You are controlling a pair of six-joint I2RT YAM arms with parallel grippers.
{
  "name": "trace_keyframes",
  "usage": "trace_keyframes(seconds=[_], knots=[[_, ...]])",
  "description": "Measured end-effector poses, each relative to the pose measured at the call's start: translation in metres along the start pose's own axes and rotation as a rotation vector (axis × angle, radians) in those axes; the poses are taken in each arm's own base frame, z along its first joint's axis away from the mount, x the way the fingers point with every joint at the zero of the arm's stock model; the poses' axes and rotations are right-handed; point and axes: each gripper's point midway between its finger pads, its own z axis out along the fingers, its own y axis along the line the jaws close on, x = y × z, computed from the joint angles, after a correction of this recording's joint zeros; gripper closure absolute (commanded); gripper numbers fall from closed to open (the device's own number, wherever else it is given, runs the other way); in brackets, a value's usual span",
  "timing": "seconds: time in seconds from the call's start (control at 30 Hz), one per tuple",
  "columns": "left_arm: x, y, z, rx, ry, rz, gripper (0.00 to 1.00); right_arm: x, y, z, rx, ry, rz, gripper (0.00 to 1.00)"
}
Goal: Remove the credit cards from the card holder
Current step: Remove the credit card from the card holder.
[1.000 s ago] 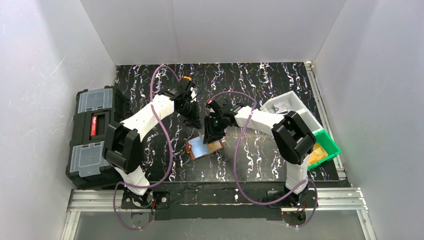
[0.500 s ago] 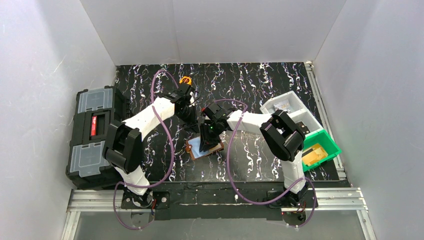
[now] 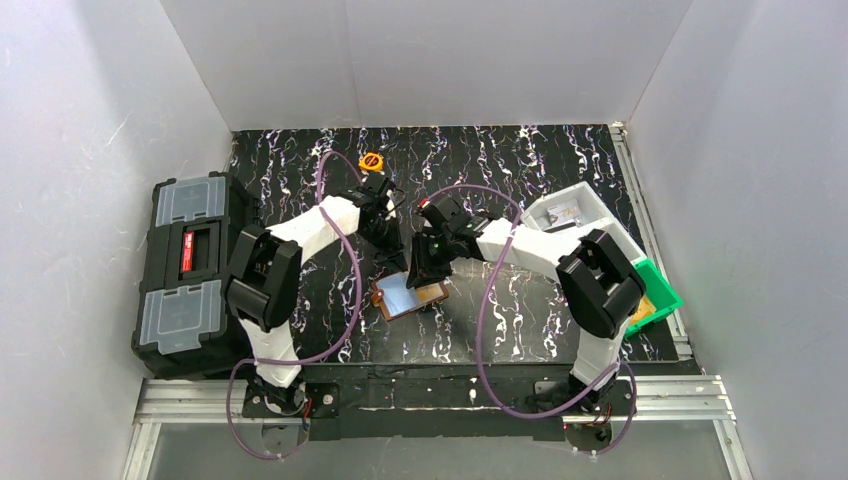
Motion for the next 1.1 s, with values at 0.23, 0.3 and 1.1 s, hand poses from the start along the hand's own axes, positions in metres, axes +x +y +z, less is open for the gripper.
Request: trace_keyframes(seconds=[0.23, 0.3, 1.1], knots=[[0.005, 0.0, 0.016, 0.025, 0.039, -0.024, 0.88, -0.013, -0.02, -0.01, 0.063, -0.058, 0.013, 0.58], [0.009, 0.001, 0.021, 0.035, 0.049, -0.032, 0.86, -0.019, -0.033, -0.014, 0.092, -0.066, 0.031, 0.55], [0.029, 0.004, 0.043, 0.116, 0.097, -0.079, 0.83, -0.008, -0.079, -0.003, 0.216, 0.013, 0.038, 0.65]])
